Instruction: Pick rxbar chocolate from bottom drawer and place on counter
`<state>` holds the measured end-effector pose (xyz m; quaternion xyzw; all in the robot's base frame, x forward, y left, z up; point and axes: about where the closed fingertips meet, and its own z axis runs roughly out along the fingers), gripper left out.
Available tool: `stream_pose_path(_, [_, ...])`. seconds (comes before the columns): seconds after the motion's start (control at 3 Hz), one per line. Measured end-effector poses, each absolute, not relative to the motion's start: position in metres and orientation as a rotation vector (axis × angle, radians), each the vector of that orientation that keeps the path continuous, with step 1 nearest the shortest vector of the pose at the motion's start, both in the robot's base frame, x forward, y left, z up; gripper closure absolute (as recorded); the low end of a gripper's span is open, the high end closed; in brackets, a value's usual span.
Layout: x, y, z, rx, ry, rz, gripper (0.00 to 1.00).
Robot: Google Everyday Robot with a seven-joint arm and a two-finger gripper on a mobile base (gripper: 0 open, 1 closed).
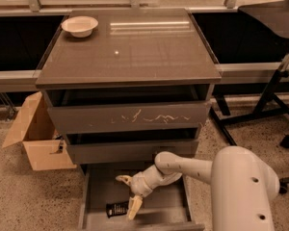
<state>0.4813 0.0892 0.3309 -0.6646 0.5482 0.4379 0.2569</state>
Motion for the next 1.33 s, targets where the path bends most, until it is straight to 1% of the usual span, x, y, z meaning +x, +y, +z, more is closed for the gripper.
stream_pose_path(0.33, [0.485, 0.1, 0.277, -1.893, 1.566, 1.123, 0.0])
stream_pose_path(1.33, [0.506, 0.116, 0.198, -1.982, 1.619, 0.996, 0.0])
